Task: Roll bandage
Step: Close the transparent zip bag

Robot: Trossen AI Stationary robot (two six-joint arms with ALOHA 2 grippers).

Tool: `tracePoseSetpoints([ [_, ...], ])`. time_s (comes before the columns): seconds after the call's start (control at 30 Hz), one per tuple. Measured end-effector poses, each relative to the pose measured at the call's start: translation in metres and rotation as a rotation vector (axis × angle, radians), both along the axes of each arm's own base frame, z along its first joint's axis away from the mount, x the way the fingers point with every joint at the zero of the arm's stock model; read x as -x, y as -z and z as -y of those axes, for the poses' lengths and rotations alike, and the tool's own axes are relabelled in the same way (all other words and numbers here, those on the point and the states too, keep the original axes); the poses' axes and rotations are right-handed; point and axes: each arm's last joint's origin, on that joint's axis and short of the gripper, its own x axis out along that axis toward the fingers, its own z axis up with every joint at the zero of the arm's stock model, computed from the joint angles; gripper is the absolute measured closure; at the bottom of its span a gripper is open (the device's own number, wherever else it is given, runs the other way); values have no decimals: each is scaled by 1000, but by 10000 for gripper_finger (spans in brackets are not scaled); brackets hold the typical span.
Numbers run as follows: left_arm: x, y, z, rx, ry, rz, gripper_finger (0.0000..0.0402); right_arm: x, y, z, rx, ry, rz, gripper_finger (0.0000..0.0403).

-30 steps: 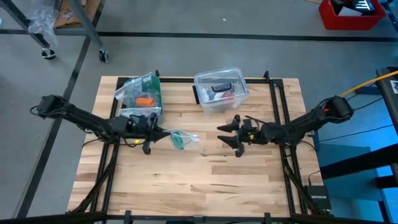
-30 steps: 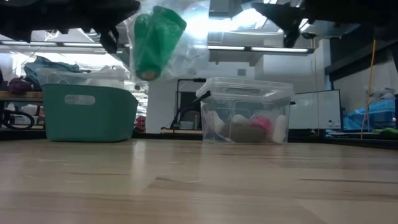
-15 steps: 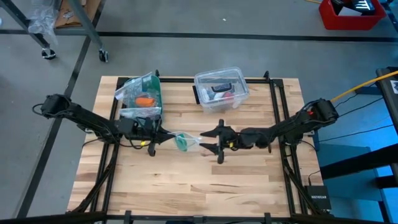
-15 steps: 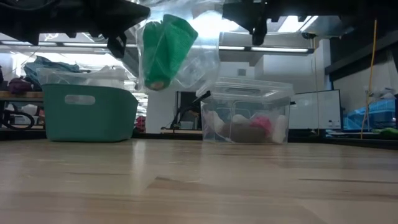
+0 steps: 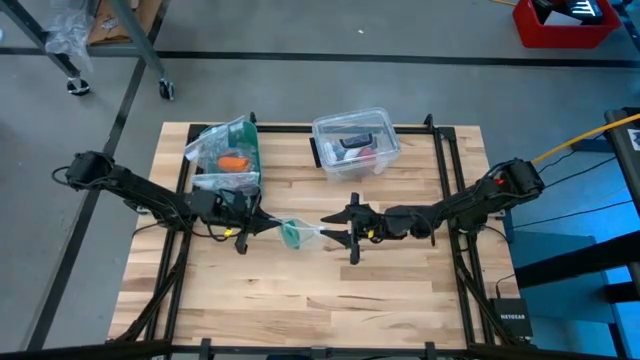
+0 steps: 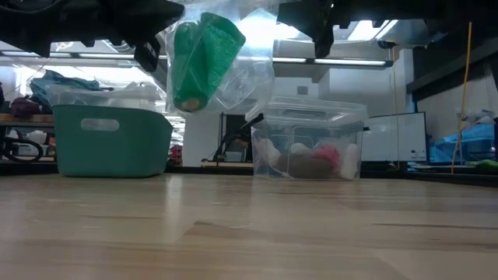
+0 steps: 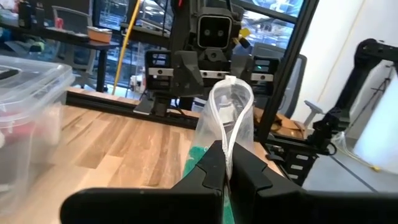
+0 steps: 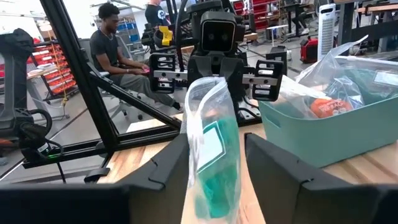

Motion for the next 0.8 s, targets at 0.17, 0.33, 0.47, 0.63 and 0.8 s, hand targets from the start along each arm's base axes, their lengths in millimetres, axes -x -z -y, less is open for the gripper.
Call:
tracePoseSetpoints([
  [0.17, 0, 0, 1, -2, 18, -2, 401, 0, 1, -1, 2, -25, -7, 256],
  [0.33, 0, 1, 1, -4, 18, -12, 401, 0, 2, -2, -2, -82, -18, 264],
  [0.47, 0, 2, 1, -6, 18, -22, 401, 0, 2, -3, -23, -85, -22, 275],
  [0.63, 0, 2, 1, -6, 18, -21, 401, 0, 2, -3, -25, -89, -22, 304],
  [0.8, 0, 2, 1, -6, 18, -21, 401, 0, 2, -4, -26, -122, -23, 356],
])
